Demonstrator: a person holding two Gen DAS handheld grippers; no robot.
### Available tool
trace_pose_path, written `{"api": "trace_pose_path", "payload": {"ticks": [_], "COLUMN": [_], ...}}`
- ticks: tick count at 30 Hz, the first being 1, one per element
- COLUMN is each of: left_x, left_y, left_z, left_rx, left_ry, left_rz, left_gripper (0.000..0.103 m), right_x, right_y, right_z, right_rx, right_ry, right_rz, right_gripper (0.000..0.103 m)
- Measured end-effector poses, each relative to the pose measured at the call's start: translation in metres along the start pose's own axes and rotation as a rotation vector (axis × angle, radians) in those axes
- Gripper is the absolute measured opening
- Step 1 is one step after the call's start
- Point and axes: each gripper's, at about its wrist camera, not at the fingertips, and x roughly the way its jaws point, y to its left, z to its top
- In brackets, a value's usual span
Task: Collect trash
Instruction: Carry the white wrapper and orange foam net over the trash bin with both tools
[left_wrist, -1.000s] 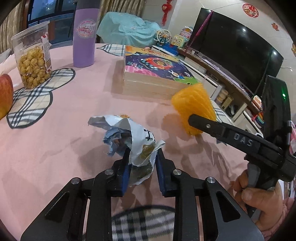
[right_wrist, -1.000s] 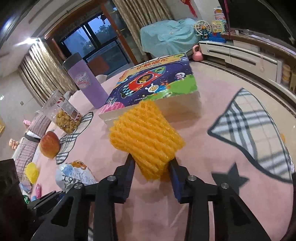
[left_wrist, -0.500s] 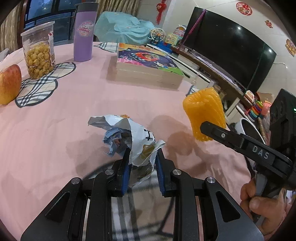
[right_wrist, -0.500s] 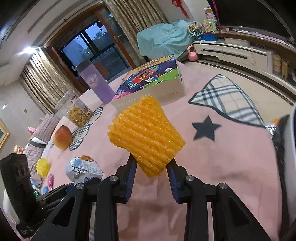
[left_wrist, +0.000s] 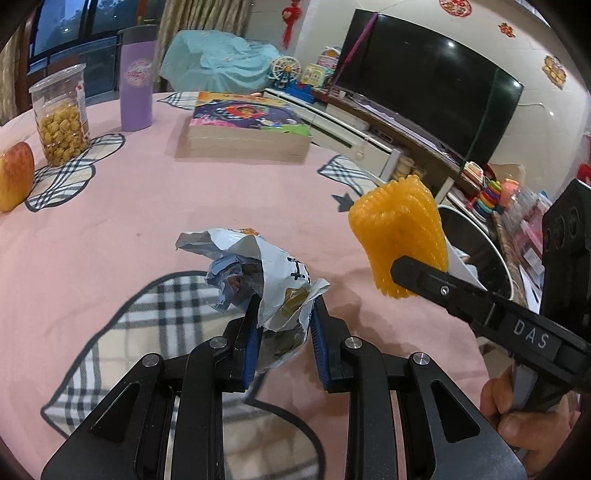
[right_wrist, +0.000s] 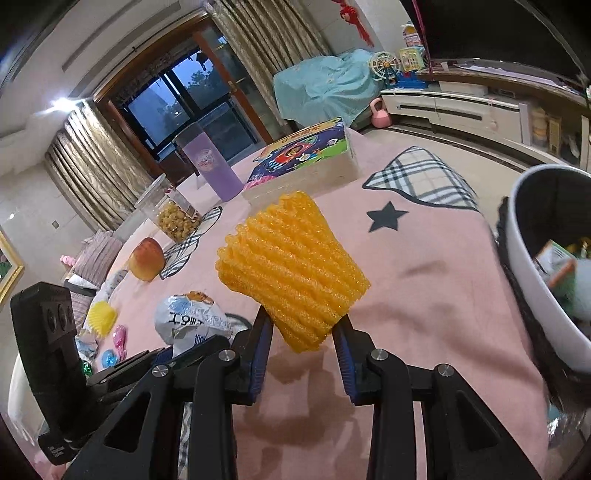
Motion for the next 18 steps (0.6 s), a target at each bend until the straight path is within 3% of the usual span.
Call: {"api": "trace_pose_path", "payload": {"ticks": [18], "left_x": [-0.009], "left_y": [-0.056], "left_z": [-0.011], "left_rx": [0.117], "left_ry": [0.004], "left_rz": [-0.067], "left_gripper": [0.023], "right_x": [-0.058], "right_y": [-0.023], "right_z": [-0.023], "right_rx": [0.054], "right_ry": [-0.056], "right_rz": [-0.035], "right_gripper": [0.033]}}
